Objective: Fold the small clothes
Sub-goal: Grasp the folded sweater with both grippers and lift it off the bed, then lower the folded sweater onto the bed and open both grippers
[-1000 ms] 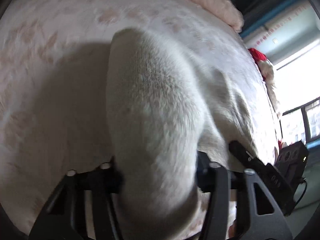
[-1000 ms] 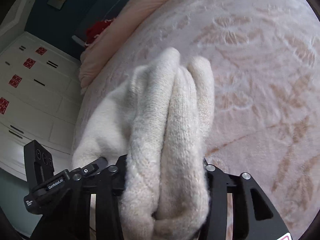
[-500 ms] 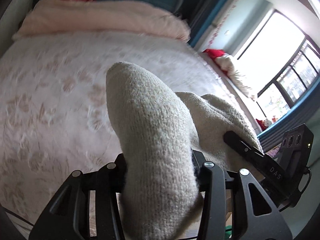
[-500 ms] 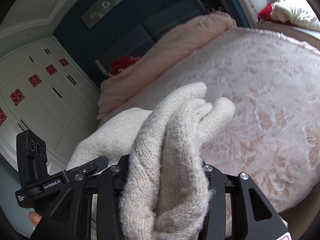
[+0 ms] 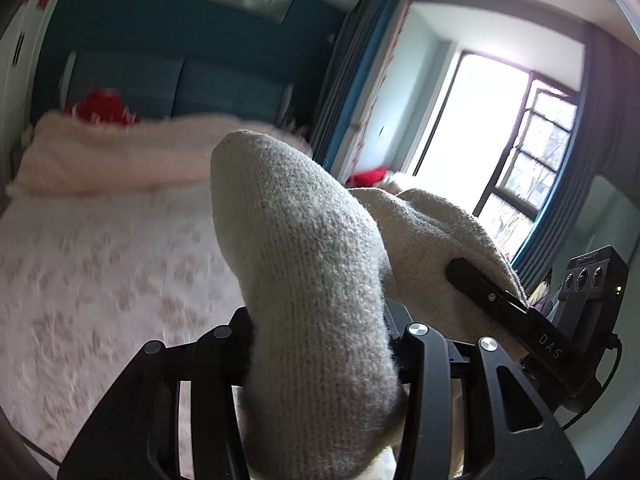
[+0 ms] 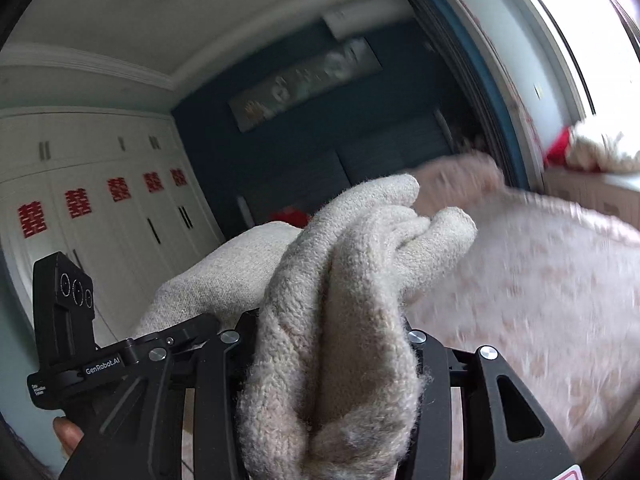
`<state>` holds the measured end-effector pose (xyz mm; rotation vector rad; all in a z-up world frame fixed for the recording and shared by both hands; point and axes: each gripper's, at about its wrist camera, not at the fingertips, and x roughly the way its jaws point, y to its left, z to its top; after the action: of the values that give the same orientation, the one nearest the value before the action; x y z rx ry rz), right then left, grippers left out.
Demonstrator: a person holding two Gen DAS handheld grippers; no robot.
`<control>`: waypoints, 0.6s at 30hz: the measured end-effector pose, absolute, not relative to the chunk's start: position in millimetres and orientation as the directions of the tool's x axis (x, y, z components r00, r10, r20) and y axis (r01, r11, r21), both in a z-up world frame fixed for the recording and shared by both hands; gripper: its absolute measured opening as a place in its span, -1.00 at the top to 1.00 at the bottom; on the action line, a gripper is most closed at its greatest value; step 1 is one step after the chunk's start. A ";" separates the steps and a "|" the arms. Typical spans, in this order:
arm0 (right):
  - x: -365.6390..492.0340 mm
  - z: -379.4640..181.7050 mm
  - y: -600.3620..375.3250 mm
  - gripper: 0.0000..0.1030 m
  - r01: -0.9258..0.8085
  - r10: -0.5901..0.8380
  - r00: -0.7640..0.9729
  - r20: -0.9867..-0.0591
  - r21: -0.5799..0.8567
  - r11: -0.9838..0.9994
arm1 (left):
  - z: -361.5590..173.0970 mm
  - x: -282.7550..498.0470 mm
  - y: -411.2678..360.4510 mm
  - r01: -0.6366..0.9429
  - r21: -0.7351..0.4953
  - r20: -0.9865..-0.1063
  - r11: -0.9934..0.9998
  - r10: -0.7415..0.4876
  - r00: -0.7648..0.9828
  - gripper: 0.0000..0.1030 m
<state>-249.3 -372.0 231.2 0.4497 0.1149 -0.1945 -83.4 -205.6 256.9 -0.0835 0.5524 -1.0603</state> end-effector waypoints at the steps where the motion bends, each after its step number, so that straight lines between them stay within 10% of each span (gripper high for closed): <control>1: -251.3 241.7 -366.9 0.22 0.207 -0.169 0.977 -0.129 0.399 0.893 | 270.1 -87.7 -198.6 0.815 -0.313 -0.356 0.488 -0.856 0.375 0.18; 10: -248.8 315.5 -313.2 0.19 0.078 -0.096 0.993 0.063 0.244 0.967 | 334.7 -93.4 -126.8 0.862 -0.250 -0.143 0.440 -0.898 0.417 0.16; 18: -161.3 298.5 -288.4 0.13 -0.085 0.081 0.996 0.028 0.234 0.968 | 306.7 -50.0 -65.0 0.797 -0.237 -0.113 0.555 -0.831 0.545 0.08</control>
<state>-161.3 -288.4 298.5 0.2375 -0.0179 0.0839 -50.0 -65.0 306.7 -0.1650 0.2219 -0.9710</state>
